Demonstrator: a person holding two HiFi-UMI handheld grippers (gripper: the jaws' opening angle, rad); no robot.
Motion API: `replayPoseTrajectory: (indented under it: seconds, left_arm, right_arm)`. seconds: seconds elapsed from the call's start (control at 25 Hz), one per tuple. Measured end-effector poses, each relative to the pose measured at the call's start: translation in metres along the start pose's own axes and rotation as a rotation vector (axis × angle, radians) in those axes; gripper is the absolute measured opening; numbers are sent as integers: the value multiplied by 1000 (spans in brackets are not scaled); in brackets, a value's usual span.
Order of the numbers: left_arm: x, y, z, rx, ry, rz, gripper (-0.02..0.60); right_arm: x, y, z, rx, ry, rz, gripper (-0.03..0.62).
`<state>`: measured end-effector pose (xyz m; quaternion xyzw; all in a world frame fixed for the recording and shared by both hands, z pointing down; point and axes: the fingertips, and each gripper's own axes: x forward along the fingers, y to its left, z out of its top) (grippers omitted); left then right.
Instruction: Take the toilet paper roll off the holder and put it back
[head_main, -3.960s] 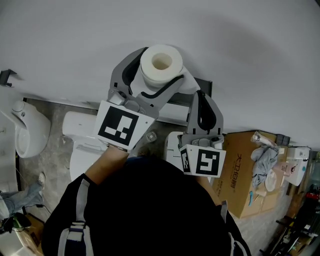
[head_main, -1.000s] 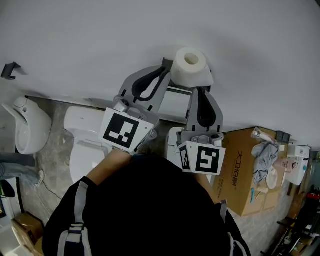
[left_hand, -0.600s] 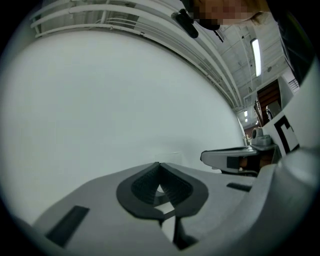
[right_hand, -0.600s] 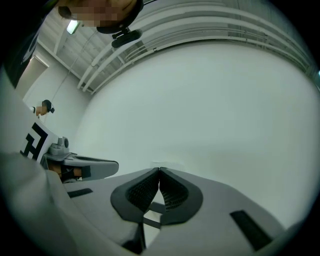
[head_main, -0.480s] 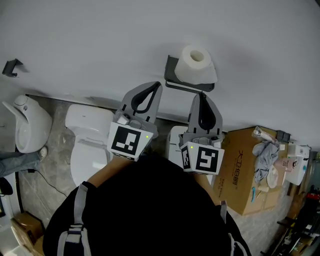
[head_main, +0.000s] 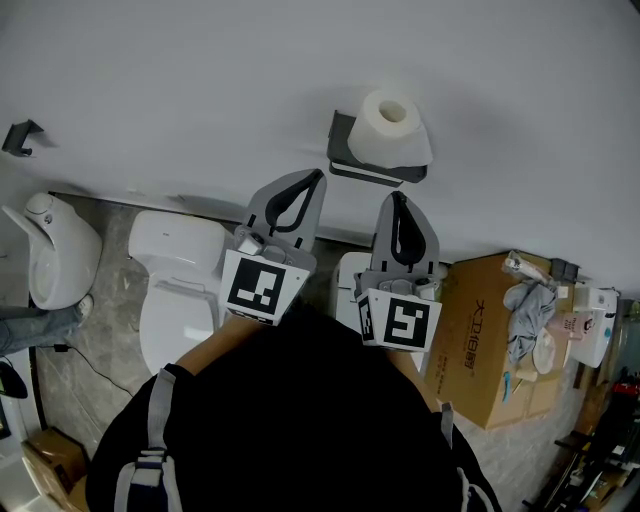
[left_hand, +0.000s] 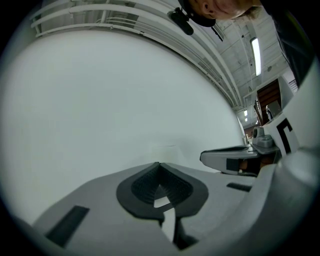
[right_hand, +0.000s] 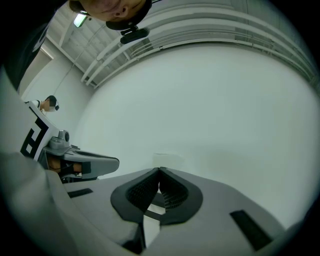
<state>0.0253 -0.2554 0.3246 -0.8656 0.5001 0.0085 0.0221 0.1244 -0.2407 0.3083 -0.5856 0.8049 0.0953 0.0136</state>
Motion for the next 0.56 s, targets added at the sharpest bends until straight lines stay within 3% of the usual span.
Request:
replayPoseTrajectory:
  seconds: [0.56]
  left_arm:
    - [5, -2, -9, -22, 9, -7, 6]
  right_arm:
    - [3, -6, -8, 16, 13, -5, 23]
